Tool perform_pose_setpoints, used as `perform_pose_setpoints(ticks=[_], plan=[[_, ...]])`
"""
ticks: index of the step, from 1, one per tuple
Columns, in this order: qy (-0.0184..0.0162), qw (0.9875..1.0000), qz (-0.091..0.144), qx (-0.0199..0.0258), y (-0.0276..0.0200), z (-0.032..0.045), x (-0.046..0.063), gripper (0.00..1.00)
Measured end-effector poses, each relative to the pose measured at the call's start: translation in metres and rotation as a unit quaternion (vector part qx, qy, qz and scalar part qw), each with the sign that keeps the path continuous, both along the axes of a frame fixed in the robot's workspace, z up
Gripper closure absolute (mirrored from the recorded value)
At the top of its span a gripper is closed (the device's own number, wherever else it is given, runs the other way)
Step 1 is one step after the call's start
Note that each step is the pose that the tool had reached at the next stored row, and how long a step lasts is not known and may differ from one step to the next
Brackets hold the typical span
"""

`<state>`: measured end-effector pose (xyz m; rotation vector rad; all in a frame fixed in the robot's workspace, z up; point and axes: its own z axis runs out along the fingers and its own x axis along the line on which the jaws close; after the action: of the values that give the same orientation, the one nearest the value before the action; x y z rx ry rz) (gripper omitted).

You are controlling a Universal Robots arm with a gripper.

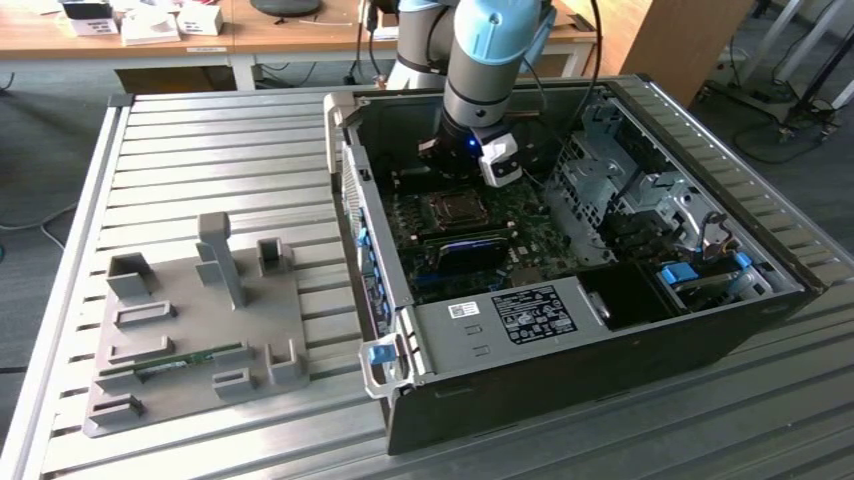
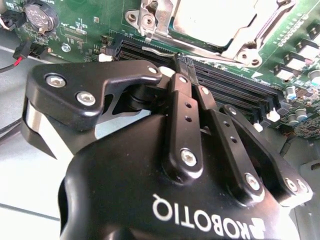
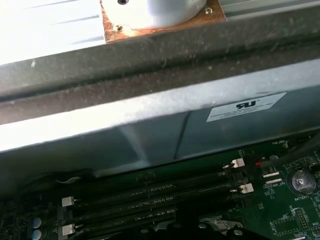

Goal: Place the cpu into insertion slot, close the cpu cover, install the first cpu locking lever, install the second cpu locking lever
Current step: 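Install the first cpu locking lever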

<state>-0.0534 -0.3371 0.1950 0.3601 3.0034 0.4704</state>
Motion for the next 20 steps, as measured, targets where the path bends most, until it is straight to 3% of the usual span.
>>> perform_pose_setpoints(ticks=[12, 20], plan=[[0.0, 1.0, 0.0, -0.0098, 0.0017, -0.0006, 0.0, 0.89], [0.0, 0.9999, 0.0, -0.0105, 0.0029, -0.0007, 0.0, 0.89]])
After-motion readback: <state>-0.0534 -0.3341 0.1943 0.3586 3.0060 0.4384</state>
